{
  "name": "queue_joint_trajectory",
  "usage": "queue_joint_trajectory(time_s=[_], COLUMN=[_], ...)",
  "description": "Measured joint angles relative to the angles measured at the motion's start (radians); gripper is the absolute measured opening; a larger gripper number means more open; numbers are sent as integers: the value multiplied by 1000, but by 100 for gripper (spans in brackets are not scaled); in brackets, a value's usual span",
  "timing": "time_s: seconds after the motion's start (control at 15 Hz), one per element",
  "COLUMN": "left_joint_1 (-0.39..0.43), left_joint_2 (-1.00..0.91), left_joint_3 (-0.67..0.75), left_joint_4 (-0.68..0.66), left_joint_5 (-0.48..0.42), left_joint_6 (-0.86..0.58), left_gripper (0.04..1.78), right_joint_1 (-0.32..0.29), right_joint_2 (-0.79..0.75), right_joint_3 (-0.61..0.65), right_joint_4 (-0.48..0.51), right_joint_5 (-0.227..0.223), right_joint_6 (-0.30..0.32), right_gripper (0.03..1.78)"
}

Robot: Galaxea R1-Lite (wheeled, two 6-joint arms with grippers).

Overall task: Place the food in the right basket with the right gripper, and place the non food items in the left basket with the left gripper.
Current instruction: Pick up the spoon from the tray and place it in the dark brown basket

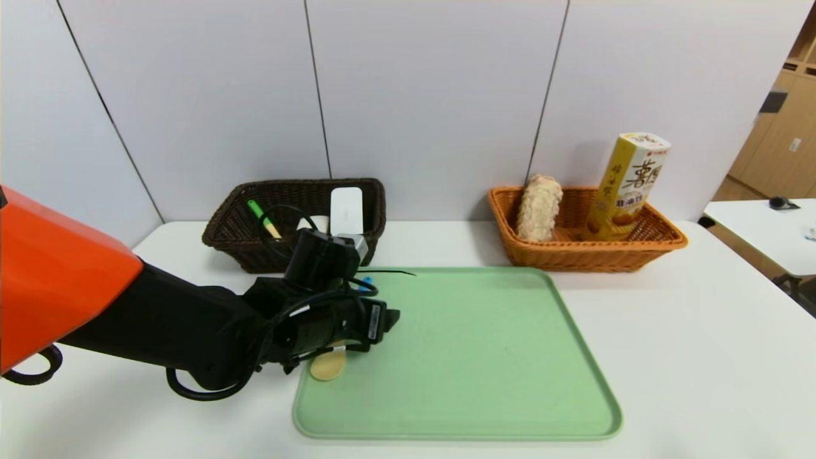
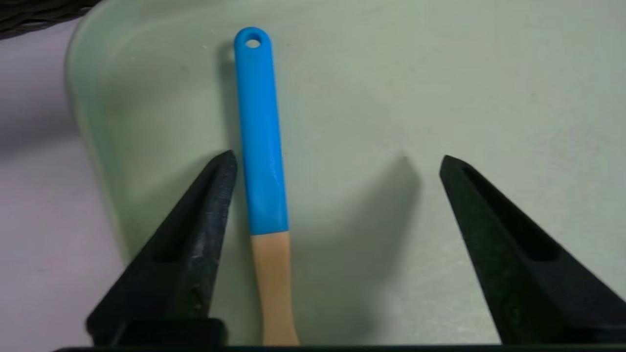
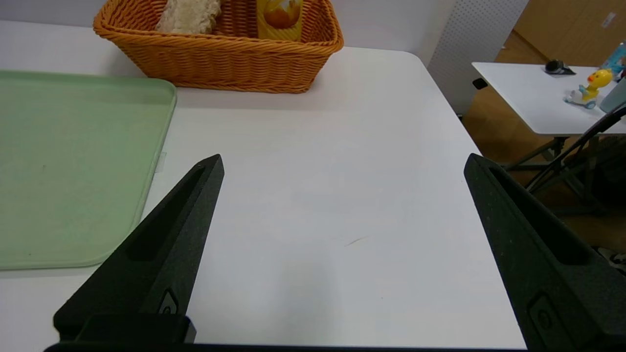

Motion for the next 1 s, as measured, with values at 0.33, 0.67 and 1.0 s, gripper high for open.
queue_joint_trajectory(time_s=[0.33, 0.67, 1.0], left_joint_1=[2, 6, 9], left_joint_2=[-4, -17, -31], left_joint_3=[1, 1, 1], left_joint_4=[4, 8, -4], left_joint_5=[-2, -3, -4], left_joint_6=[-2, -7, -4], left_gripper=[80, 7, 7], right_joint_1=[0, 0, 0], right_joint_2=[0, 0, 0], right_joint_3=[-2, -5, -4], right_joint_4=[0, 0, 0], right_joint_5=[1, 0, 1], right_joint_6=[0, 0, 0], right_gripper=[169, 169, 169])
